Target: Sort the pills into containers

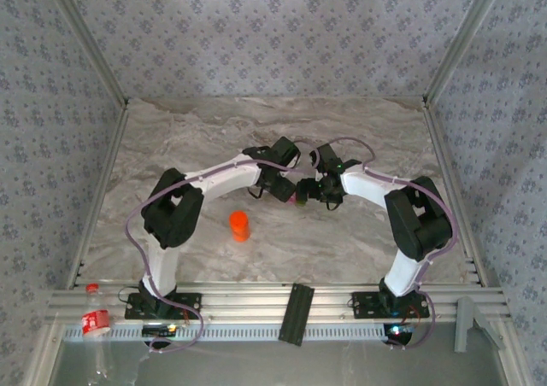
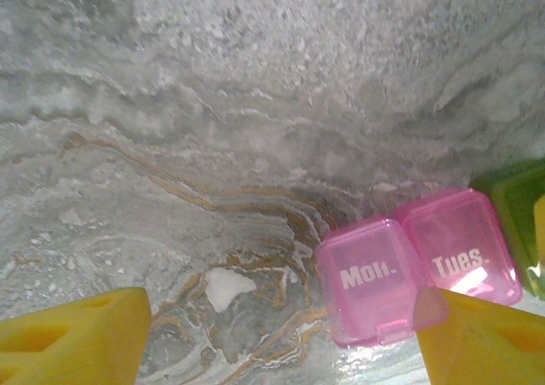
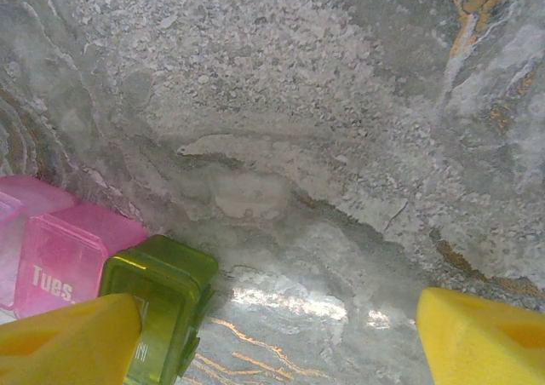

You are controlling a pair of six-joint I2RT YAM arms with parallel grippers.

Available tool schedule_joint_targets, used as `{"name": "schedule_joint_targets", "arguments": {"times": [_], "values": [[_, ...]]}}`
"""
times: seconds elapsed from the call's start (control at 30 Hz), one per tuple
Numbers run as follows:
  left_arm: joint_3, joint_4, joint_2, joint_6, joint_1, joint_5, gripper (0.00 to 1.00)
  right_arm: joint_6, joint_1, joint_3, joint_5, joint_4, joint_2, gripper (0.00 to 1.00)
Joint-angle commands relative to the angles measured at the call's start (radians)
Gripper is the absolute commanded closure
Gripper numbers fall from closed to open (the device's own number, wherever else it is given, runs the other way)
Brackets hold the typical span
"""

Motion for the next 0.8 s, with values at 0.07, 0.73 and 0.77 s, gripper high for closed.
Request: {"name": "schedule_joint_targets", "arguments": {"times": [0.07,0.73,0.77], "values": [[0.053,0.015,0.018,-0.016,0.013,-0.020,0.19,0.003,0.012,-0.015,0.044,-0.044,0.047,0.14],[0.081,0.031,0.053,-0.046,0.066,0.036,0.19,0.001,0.018,-0.014,0.046,-0.046,0.058,0.14],[0.084,0.029,0.058,-0.047,0.066,0.037,0.19,0.001,0.018,-0.013,0.046,-0.045,0.059,0.14]]}}
